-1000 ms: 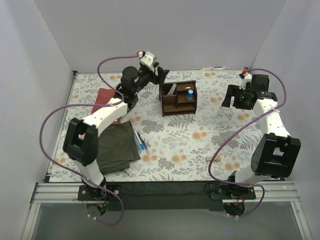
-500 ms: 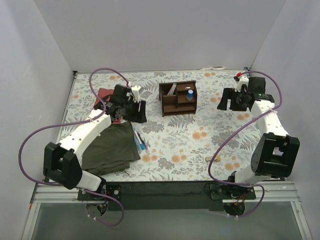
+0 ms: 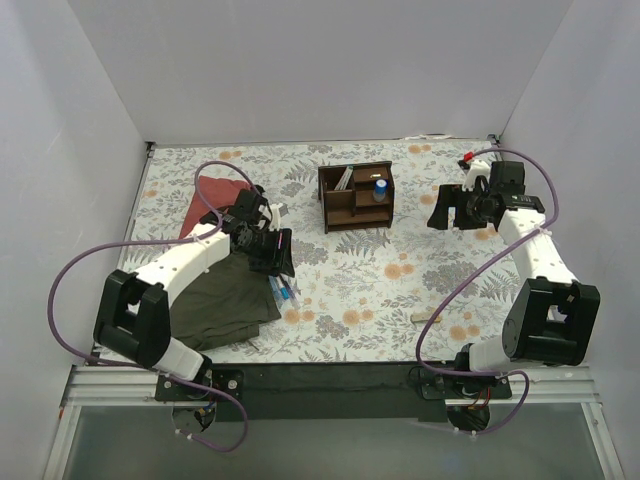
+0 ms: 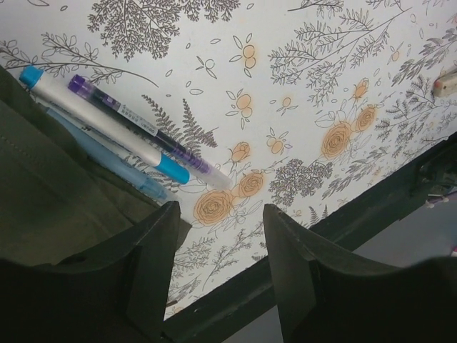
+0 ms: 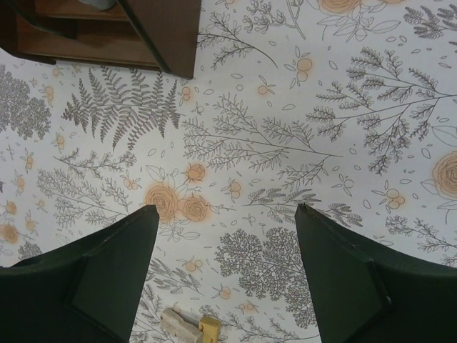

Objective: Sort the stationery into containers
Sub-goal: Pick up the pen from the center of the board.

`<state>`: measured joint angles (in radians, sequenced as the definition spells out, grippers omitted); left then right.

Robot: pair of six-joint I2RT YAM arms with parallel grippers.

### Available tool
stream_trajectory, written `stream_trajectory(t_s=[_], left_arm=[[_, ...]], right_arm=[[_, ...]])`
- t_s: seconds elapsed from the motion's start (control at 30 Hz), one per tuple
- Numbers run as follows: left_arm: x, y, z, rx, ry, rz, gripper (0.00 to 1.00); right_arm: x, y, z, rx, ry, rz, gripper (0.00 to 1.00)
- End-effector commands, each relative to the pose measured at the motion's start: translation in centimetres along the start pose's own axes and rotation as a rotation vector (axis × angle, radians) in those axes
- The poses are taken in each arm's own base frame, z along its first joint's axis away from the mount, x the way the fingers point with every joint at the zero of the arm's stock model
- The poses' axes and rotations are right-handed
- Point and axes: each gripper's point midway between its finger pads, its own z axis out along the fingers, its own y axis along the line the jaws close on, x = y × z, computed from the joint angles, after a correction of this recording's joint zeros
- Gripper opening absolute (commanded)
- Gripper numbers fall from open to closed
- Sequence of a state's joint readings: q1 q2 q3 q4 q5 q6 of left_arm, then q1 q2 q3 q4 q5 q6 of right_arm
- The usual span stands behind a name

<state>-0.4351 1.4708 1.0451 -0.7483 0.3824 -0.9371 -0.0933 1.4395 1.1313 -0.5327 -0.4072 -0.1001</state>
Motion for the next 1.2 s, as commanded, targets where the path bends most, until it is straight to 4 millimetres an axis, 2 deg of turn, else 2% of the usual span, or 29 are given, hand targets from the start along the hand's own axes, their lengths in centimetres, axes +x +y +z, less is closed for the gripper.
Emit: stream_trajectory(t_s=[0.0,0.17,0.3,0.63,0.77,1.0,1.17], left_arm=[[-2.6,-1.3,0.5,0.056,-0.053,-0.009,0.49],[-4.1,-0.1,1.4,-0.006,-0.067,0.0,0.46],[-2.8,0.9,2.7,-0.04,0.042,-0.046,0.43],[-1.7,2.8,3.8,-0.098,0.062,-0.084,0.4],[-1.6,3.5,4.6,-0.117,0.073,-0.095,0.4],[-2.8,4.7,5.9,-0.155,0.063,-0.103,0.4],[-2.9,4.6,6.4,-0.147,0.079,-0.122,0.41]], right_arm=[[0.2,1.0,-0.7,-0.025,-0.02,-0.005,0.86],[0.3,0.8,-0.7,-0.014,-0.019,-0.013,0.86],[0.4,0.7,-0.5,-0.011,-0.02,-0.009,0.87],[0.6,0.5,-0.3,-0.006,-0.017,-0.007,0.87],[0.4,0.3,-0.2,0.0,-0.021,-0.006,0.87],[0.6,0.1,-0.1,0.009,-0.014,-0.014,0.87],[1.0,0.1,0.0,0.007,-0.009,-0.008,0.87]])
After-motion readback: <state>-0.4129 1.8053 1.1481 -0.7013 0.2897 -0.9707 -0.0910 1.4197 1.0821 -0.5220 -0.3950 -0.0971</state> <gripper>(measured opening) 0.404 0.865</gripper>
